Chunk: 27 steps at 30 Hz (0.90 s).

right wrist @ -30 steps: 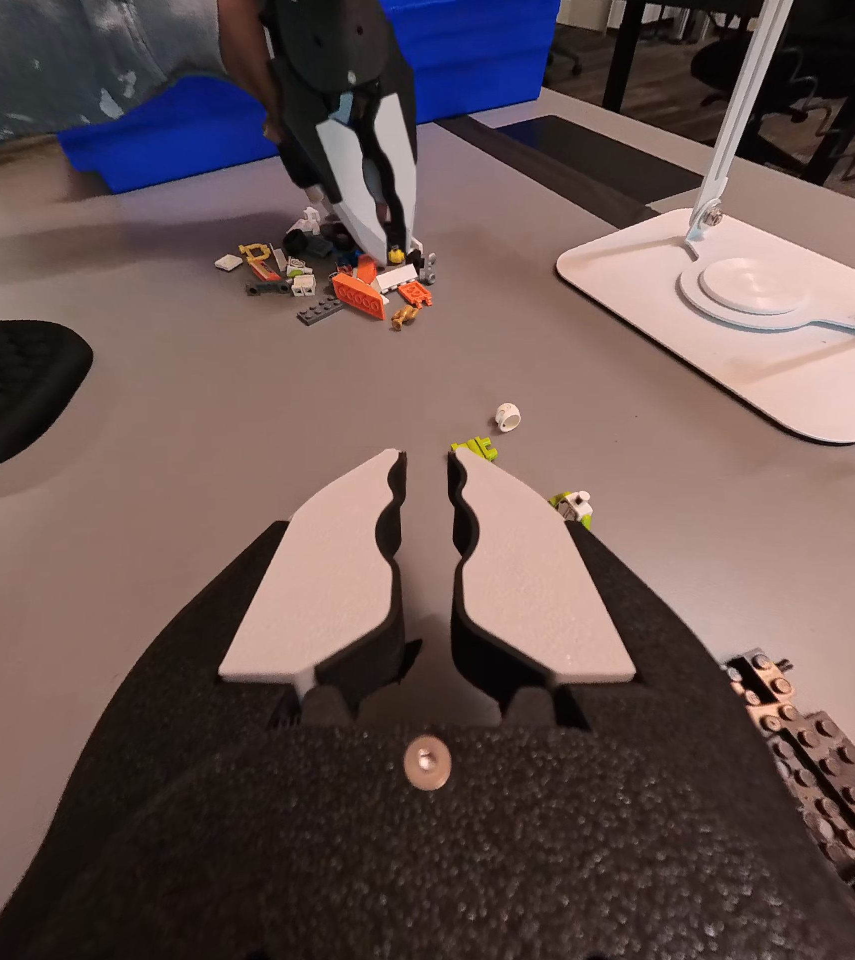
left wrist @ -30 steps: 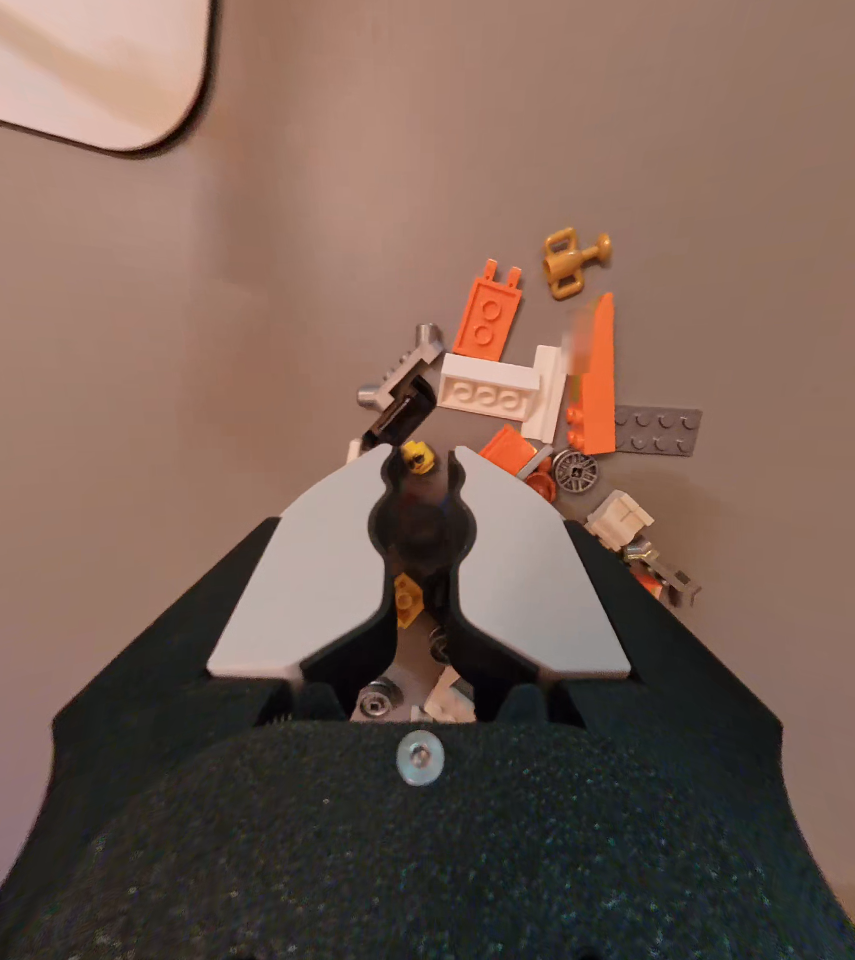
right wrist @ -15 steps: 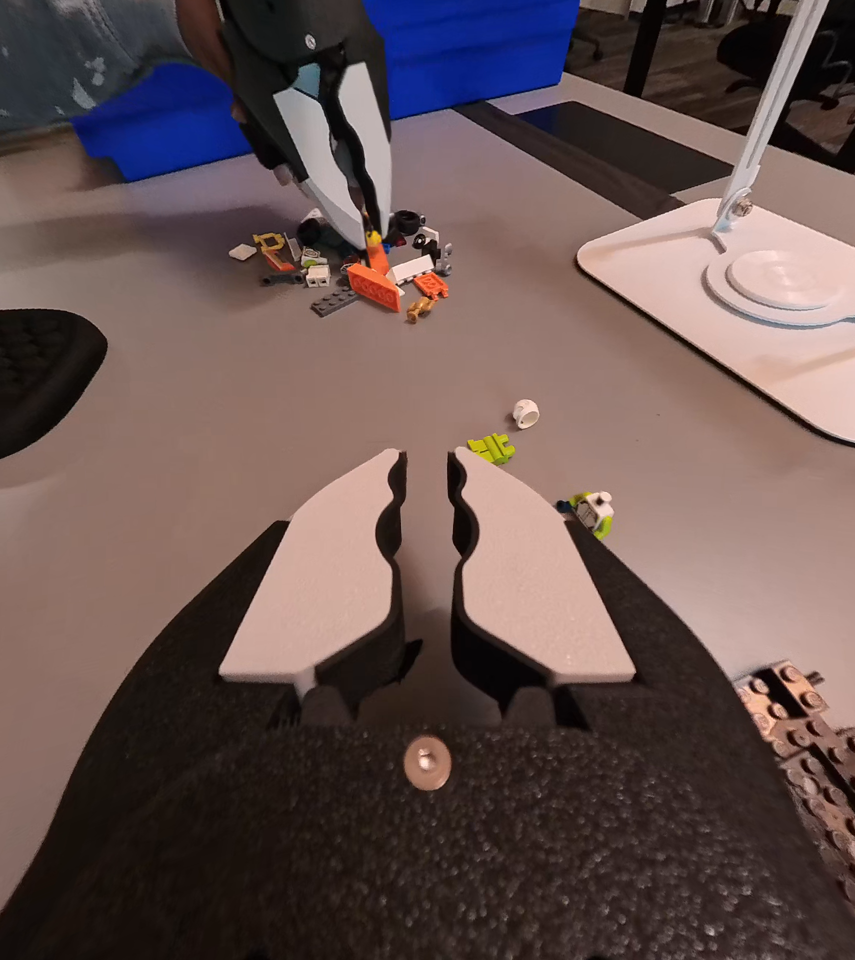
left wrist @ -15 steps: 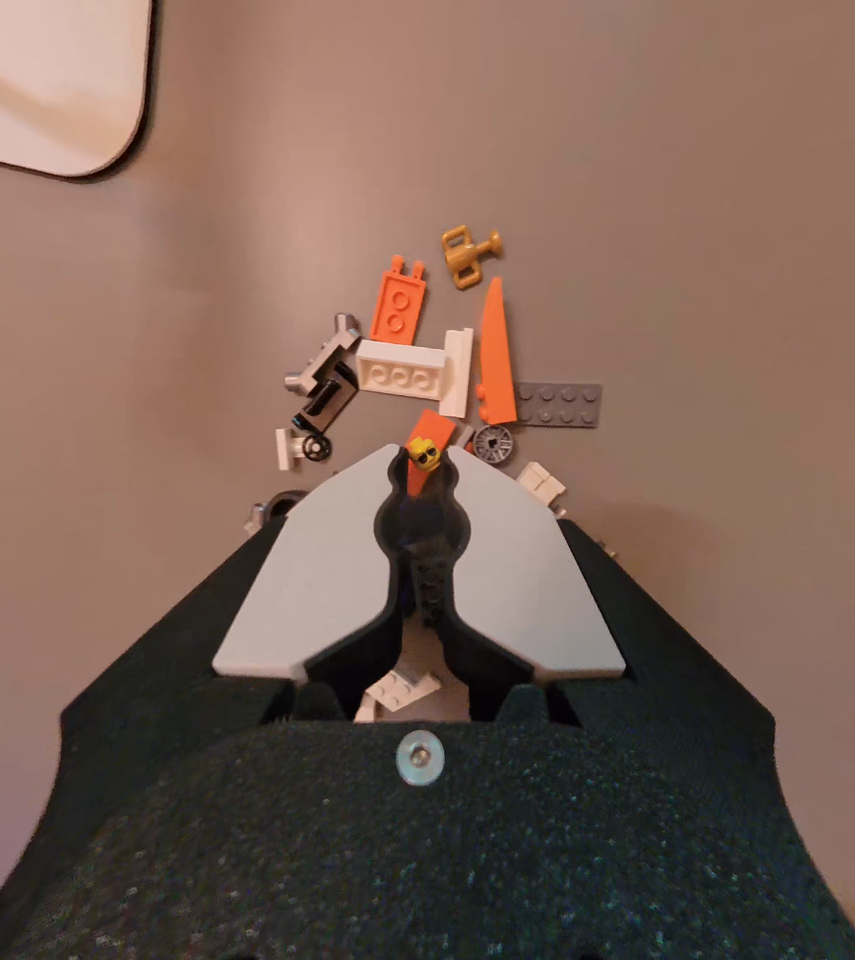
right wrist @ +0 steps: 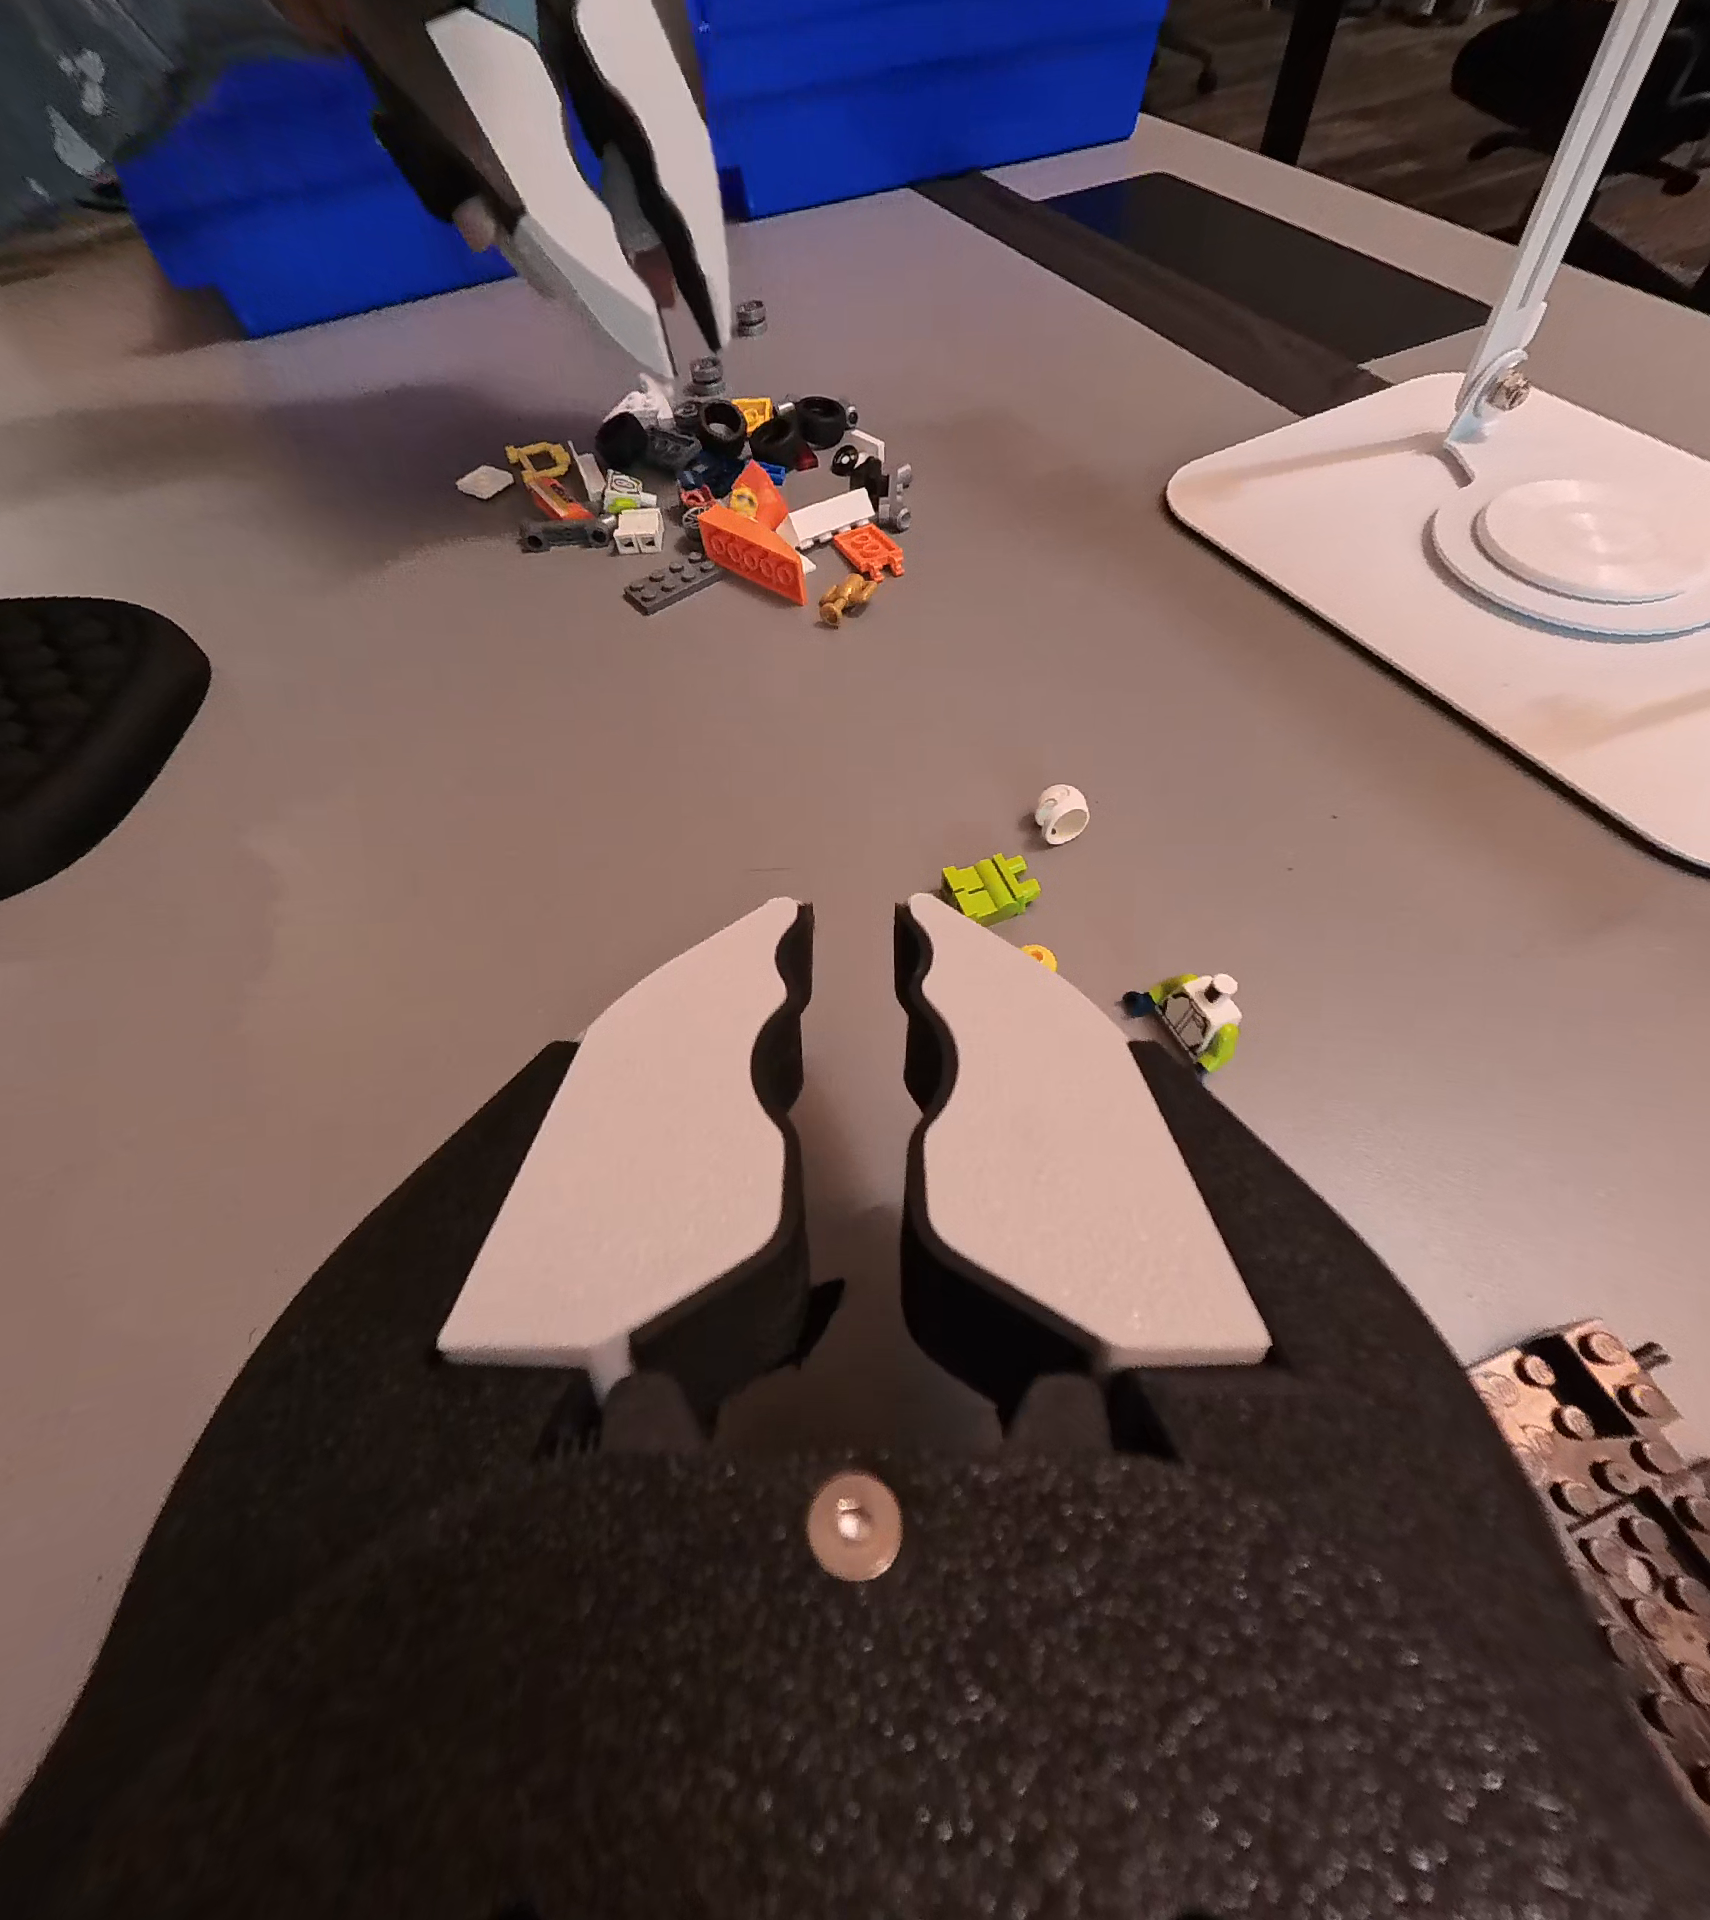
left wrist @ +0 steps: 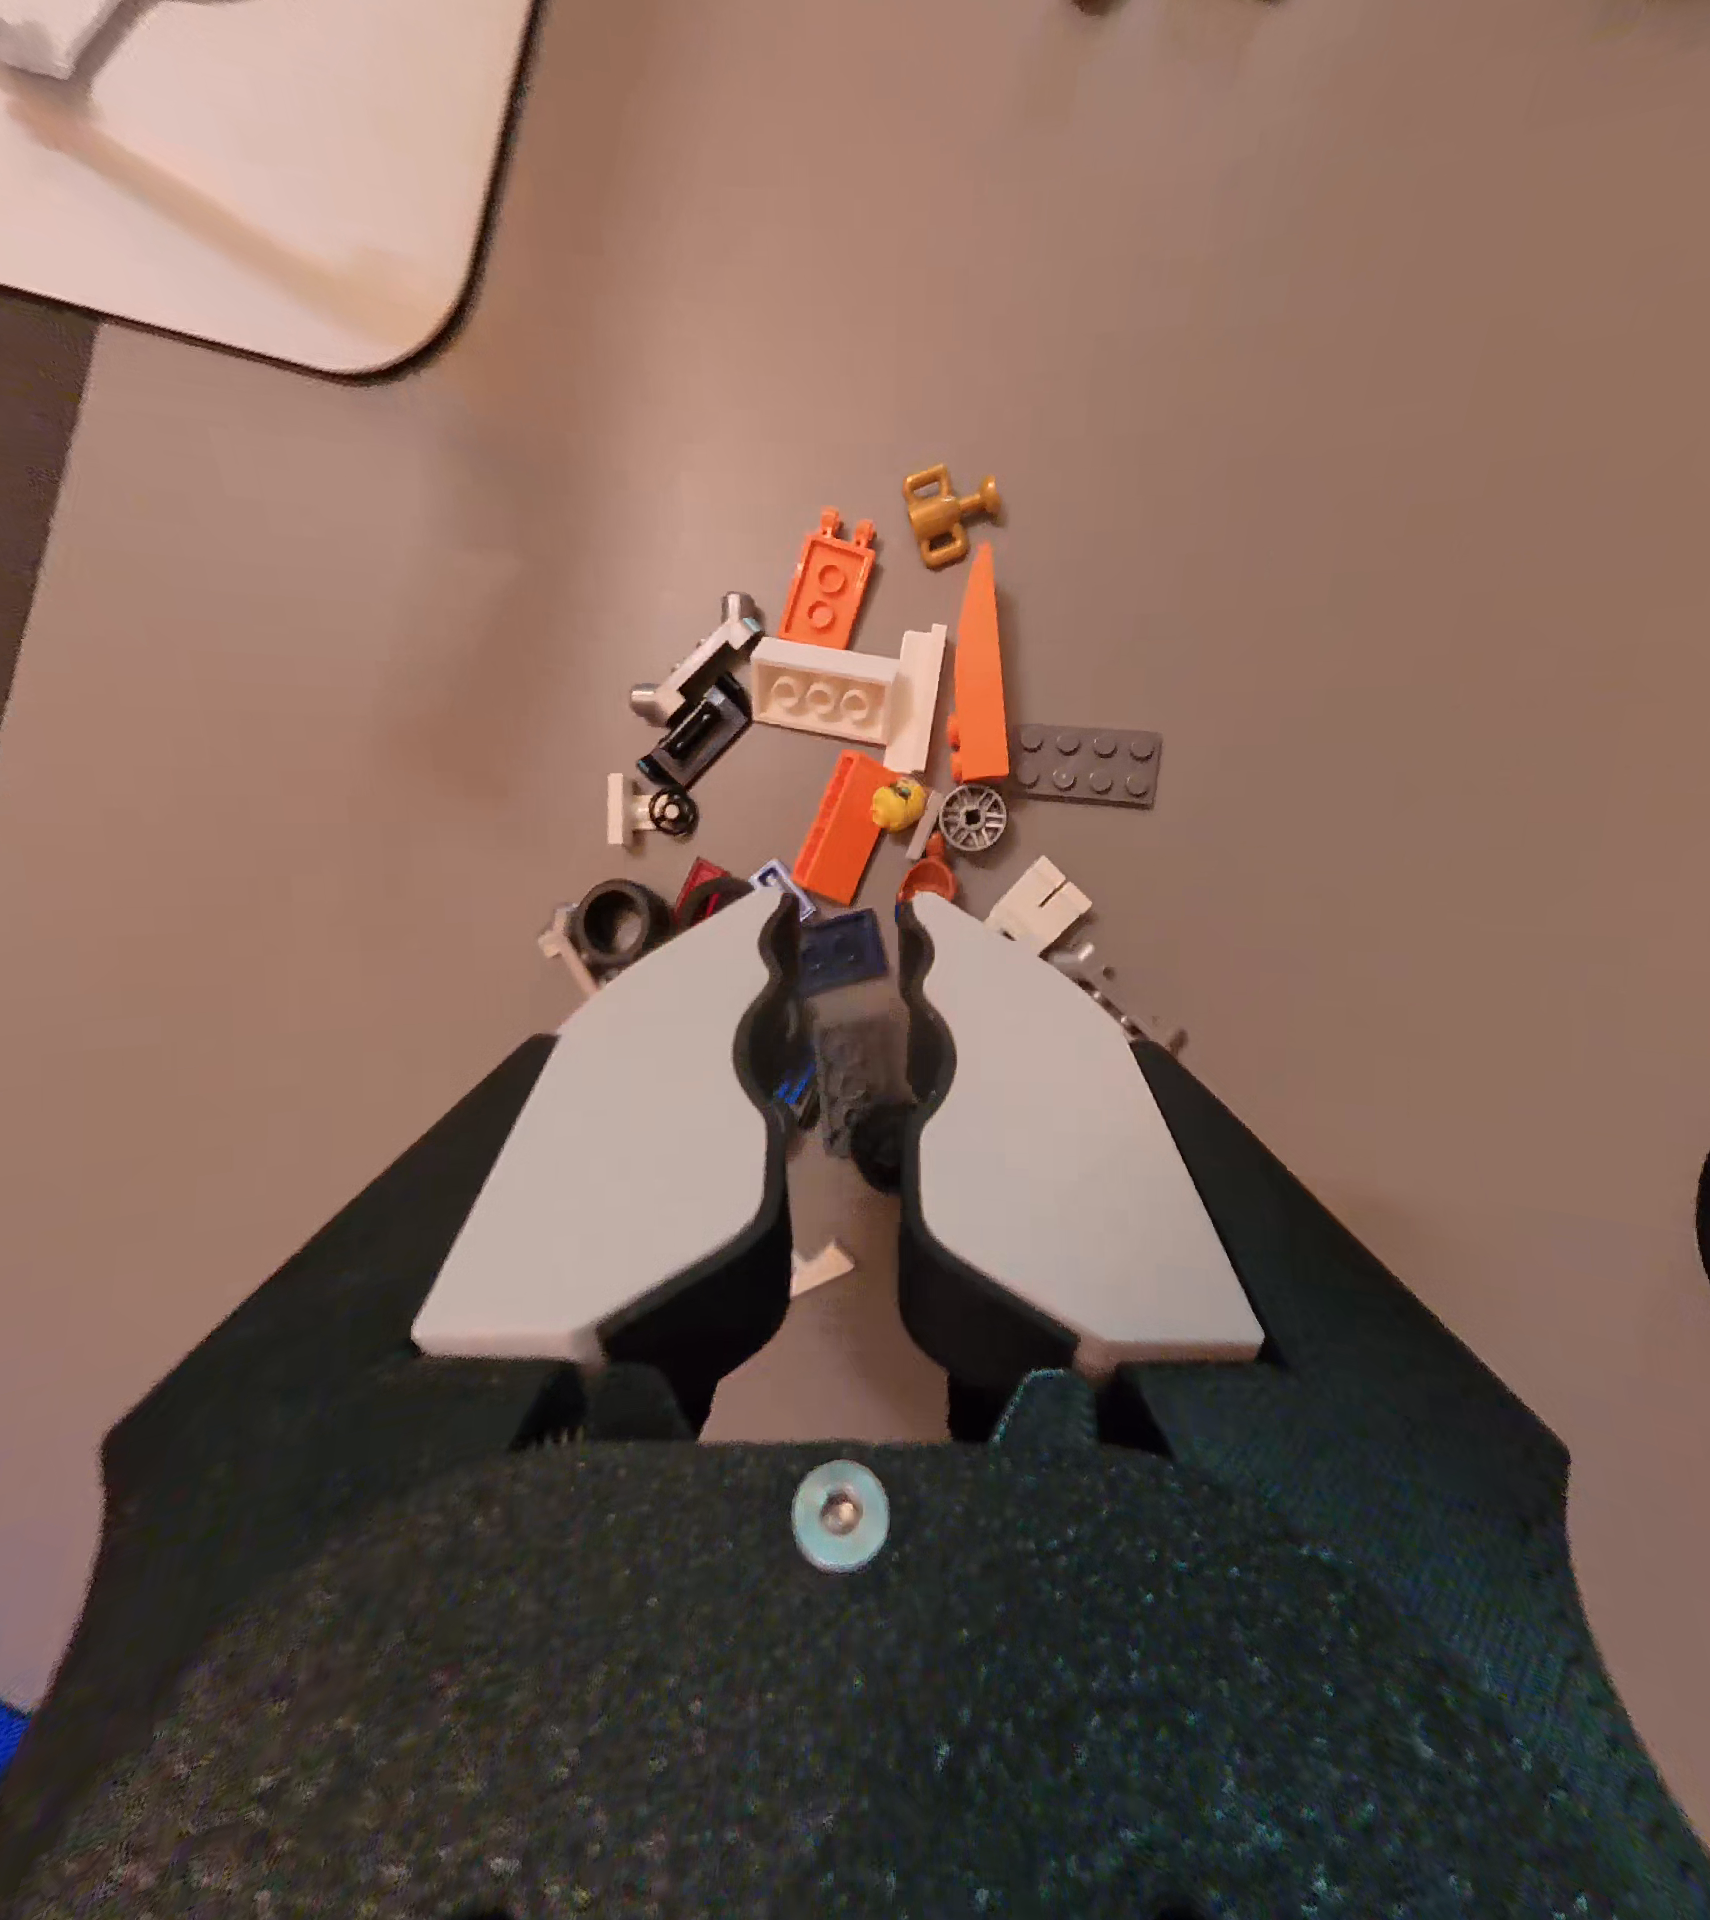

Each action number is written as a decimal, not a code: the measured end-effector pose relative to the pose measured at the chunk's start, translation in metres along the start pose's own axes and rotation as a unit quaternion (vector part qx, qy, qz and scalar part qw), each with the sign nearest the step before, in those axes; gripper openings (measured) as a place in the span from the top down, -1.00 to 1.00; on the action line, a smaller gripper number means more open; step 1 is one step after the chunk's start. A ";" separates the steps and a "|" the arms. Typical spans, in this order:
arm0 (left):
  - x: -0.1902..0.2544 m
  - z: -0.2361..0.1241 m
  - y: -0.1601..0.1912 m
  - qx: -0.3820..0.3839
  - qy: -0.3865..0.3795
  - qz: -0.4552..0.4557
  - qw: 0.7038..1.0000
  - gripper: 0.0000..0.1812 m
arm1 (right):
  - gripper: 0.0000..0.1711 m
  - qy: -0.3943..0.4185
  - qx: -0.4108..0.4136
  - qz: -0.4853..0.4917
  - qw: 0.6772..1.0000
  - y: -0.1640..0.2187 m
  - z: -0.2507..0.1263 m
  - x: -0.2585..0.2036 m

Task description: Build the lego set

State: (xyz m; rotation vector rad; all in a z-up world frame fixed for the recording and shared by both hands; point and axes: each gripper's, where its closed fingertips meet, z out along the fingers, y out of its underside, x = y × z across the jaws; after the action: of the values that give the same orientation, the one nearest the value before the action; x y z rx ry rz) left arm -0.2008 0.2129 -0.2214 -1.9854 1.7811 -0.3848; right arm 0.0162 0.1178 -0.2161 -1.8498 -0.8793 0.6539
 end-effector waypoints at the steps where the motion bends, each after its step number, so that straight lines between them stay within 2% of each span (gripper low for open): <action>1: -0.002 -0.004 0.001 0.006 -0.006 -0.002 1.000 0.81 | 0.83 0.000 0.000 0.000 1.000 0.000 0.000 0.000; 8: -0.008 -0.012 0.026 0.000 -0.027 -0.021 0.999 0.82 | 0.83 -0.004 -0.004 0.001 1.000 0.002 0.001 -0.001; 14: 0.007 -0.008 0.046 -0.027 0.026 -0.027 0.999 0.81 | 0.83 0.000 -0.004 0.000 1.000 0.002 0.001 -0.001; 27: 0.027 0.006 0.053 -0.046 0.047 0.019 0.998 0.73 | 0.83 -0.001 -0.009 0.003 1.000 0.004 0.002 0.000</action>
State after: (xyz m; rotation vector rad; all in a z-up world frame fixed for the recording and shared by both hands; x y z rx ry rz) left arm -0.2403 0.1836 -0.2549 -2.0221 1.9240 -0.3967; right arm 0.0158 0.1177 -0.2208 -1.8688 -0.8837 0.6528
